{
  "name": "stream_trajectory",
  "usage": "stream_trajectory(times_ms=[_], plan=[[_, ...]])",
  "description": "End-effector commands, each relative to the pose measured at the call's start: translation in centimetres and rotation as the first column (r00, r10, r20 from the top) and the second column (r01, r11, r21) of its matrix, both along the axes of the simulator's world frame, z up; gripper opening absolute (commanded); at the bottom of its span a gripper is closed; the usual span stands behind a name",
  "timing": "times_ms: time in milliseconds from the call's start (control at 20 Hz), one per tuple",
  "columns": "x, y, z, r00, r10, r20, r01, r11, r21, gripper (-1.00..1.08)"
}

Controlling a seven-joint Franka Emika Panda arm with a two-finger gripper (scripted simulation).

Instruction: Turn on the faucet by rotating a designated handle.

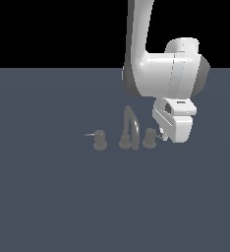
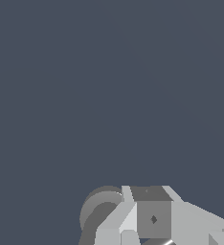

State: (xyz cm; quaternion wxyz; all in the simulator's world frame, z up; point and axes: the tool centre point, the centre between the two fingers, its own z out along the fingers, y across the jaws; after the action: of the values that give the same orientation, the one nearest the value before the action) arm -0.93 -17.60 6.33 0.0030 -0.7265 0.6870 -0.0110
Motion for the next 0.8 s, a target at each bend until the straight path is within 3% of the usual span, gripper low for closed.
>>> stream_trajectory(times_ms=[0, 350, 400, 750], plan=[[-0.8, 1.5, 0.0, 1.000, 0.010, -0.011, -0.010, 1.000, 0.008, -1.00], [-2.5, 3.3, 0.0, 1.000, 0.010, -0.020, -0.010, 1.000, 0.011, -1.00], [-2.4, 1.4, 0.0, 1.000, -0.015, -0.014, 0.015, 1.000, 0.002, -1.00], [-1.8, 6.4, 0.0, 1.000, 0.007, -0.019, -0.007, 1.000, 0.010, -1.00]])
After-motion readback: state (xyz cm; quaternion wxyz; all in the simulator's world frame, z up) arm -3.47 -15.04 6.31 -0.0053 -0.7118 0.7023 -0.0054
